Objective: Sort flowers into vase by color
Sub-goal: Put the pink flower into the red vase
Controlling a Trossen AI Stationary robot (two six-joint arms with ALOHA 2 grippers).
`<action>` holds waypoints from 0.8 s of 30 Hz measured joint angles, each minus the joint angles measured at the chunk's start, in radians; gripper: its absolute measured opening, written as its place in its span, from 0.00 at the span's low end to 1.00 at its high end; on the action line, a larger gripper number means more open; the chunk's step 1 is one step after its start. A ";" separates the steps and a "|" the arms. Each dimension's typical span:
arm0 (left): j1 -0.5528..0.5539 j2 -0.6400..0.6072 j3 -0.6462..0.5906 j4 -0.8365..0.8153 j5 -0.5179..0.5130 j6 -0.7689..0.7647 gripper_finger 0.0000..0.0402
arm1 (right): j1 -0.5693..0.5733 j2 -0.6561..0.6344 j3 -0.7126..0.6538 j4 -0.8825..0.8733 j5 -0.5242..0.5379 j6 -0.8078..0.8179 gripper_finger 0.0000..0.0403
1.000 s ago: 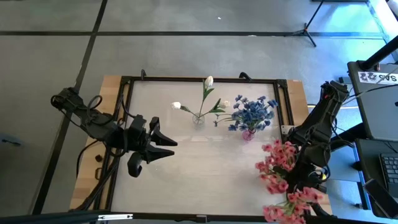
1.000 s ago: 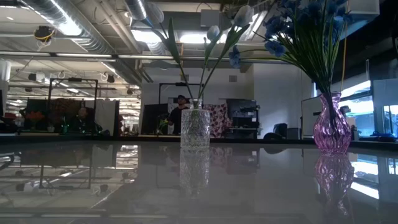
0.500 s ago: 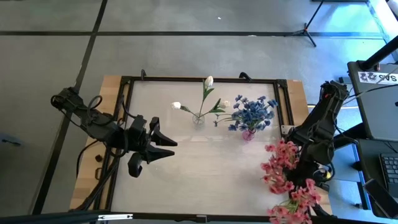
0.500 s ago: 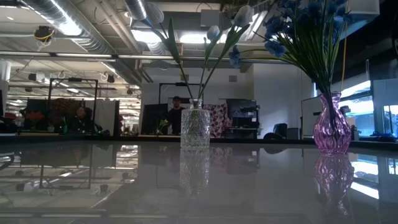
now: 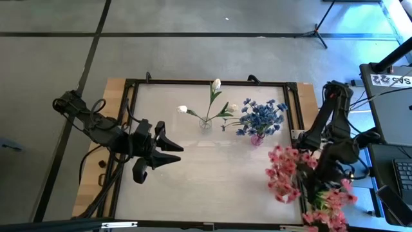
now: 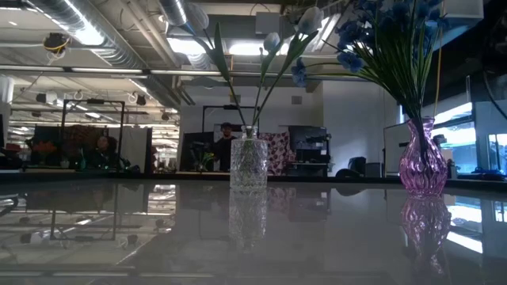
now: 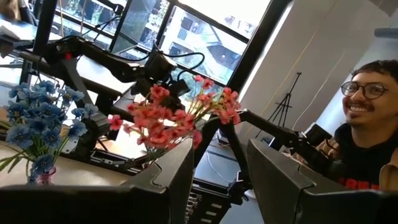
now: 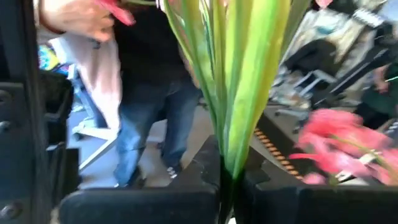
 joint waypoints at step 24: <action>0.000 0.000 0.000 -0.004 0.000 0.001 0.37 | 0.065 -0.020 -0.206 0.172 0.345 0.213 0.11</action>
